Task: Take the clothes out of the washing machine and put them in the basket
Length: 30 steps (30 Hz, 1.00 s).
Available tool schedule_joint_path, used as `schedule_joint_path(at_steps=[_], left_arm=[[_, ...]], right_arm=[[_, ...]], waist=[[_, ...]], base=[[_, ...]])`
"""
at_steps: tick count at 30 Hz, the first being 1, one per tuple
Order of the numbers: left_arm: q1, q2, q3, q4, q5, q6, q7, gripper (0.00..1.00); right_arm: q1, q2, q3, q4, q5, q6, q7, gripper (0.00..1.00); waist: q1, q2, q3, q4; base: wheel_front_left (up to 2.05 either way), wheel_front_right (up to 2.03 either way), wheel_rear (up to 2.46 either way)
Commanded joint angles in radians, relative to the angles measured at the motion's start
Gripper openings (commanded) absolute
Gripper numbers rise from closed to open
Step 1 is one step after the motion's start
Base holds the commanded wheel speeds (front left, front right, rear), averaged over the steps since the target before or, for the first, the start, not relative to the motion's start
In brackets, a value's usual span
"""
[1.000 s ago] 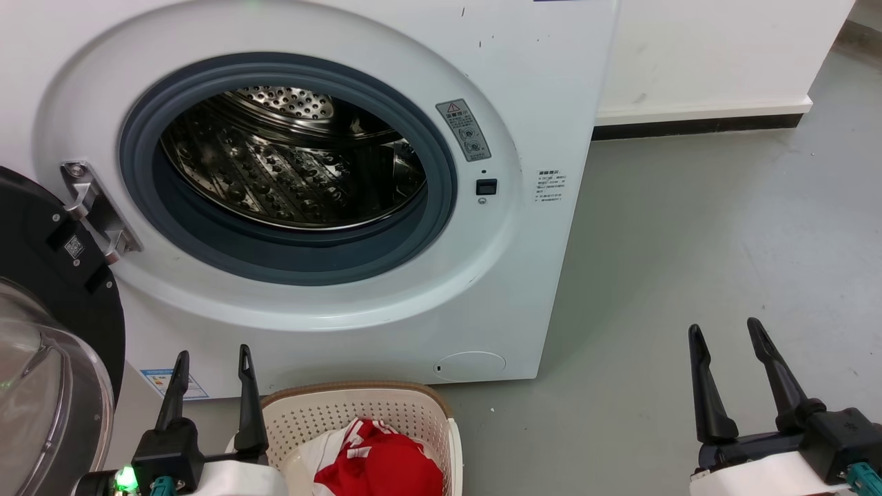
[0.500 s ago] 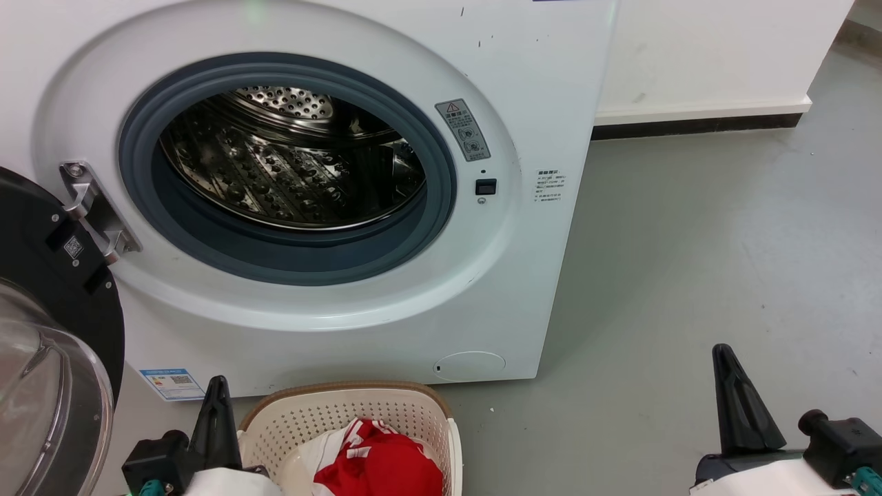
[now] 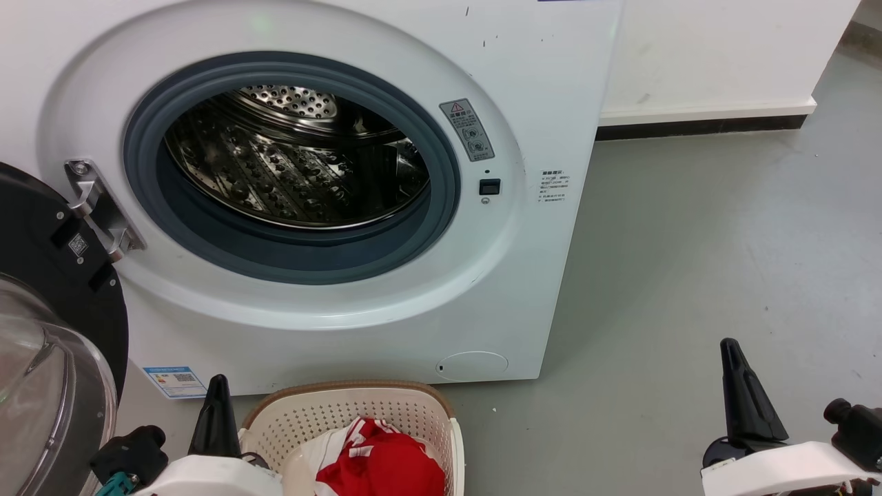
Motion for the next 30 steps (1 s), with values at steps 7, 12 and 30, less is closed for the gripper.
schedule_joint_path(at_steps=[7, 12, 30], left_arm=[[-0.040, 0.002, 0.008, 0.001, -0.132, -0.017, 0.028, 0.00], [-0.050, 0.002, 0.011, 0.009, -0.212, -0.027, 0.047, 0.00], [-0.082, 0.003, 0.022, 0.036, -0.467, -0.057, 0.108, 0.00]], right_arm=[[-0.045, -0.013, -0.002, 0.008, 0.136, 0.000, 0.023, 0.00], [-0.054, -0.016, -0.004, 0.020, 0.216, 0.000, 0.040, 0.00], [-0.087, -0.021, -0.015, 0.060, 0.471, 0.000, 0.095, 0.00]], waist=[[-0.0001, -0.0001, 0.000, 0.003], [-0.0001, -0.0001, 0.000, 0.006], [-0.0001, -0.0001, 0.000, 0.015]], base=[[0.00, 0.00, 0.00], [0.00, 0.00, 0.00], [0.00, 0.00, 0.00]])
